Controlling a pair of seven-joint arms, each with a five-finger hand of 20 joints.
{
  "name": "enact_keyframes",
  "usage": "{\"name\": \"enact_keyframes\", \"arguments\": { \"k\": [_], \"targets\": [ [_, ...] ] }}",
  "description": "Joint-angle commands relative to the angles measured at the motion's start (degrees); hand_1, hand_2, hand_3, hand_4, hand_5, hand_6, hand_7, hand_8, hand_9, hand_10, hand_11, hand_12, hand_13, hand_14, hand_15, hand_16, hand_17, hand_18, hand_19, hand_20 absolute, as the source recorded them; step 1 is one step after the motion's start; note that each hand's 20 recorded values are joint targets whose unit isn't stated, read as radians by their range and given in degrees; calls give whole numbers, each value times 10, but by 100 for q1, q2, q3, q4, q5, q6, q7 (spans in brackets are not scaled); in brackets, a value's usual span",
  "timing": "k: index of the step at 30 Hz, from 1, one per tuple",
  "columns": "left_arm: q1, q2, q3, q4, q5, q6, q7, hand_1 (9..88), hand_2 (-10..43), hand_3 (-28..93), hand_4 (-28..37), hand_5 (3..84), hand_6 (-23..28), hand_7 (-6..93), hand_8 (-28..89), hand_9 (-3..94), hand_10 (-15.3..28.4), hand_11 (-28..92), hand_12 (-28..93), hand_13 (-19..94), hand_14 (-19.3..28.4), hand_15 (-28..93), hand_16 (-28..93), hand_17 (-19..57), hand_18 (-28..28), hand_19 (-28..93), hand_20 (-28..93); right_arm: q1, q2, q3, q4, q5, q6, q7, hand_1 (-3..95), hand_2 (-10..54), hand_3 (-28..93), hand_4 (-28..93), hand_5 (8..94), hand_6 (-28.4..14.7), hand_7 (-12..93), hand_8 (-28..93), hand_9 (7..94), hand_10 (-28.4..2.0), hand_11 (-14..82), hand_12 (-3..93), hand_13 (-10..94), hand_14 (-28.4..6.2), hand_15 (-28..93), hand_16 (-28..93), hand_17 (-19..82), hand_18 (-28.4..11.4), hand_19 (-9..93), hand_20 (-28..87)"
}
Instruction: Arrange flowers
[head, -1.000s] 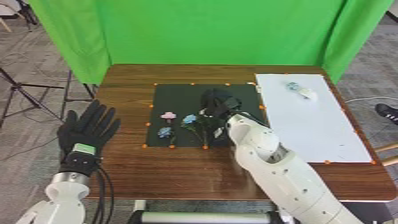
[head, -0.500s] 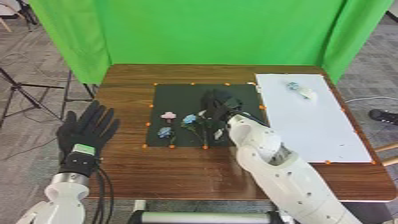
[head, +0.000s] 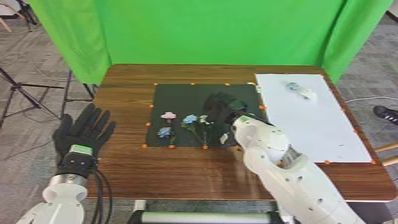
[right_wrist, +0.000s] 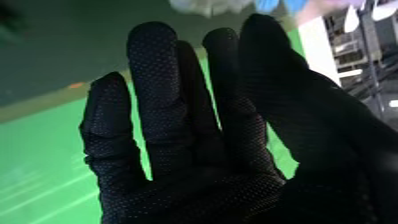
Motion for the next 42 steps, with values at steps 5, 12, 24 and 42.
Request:
{"name": "enact_keyframes", "arguments": {
  "k": [5, 12, 24, 42],
  "targets": [
    [155, 20, -116, -42, 110, -234, 74, 267, 150, 741, -283, 417, 75, 163, -102, 366, 135, 228, 111, 266, 140, 395, -85, -51, 138, 365, 102, -306, 710, 1771, -194, -12, 374, 719, 403, -95, 803, -283, 527, -39, 168, -126, 496, -150, 87, 141, 526, -138, 518, 236, 286, -220, 756, 378],
    [190, 63, -103, -46, 131, -252, 98, 268, 152, 741, -283, 415, 74, 161, -101, 365, 133, 225, 111, 263, 140, 392, -84, -51, 137, 364, 101, 339, 1259, 1954, 767, 36, 877, 1194, 376, -95, 835, -282, 465, -46, 180, -128, 403, -163, 76, 136, 292, -157, 293, 112, 180, -189, 574, 267],
    [266, 178, -99, -55, 130, -298, 245, 267, 152, 738, -283, 415, 74, 160, -100, 364, 133, 224, 112, 264, 139, 391, -81, -51, 137, 362, 101, 1674, 1245, 1417, 2390, 441, -720, 1165, 356, -95, 837, -283, 354, -67, 134, -113, 326, -165, 64, 118, 222, -150, 218, 58, 144, -180, 494, 182],
    [210, 69, -17, -40, 305, -394, 121, 270, 154, 737, -283, 431, 80, 163, -98, 395, 142, 240, 118, 296, 143, 410, -73, -48, 135, 351, 101, 1267, 987, 1251, 2631, -81, -1050, 885, 485, -95, 754, -283, 510, -18, 199, -150, 523, -99, 134, 122, 492, -110, 371, 128, 257, -199, 717, 283]
  ]
}}
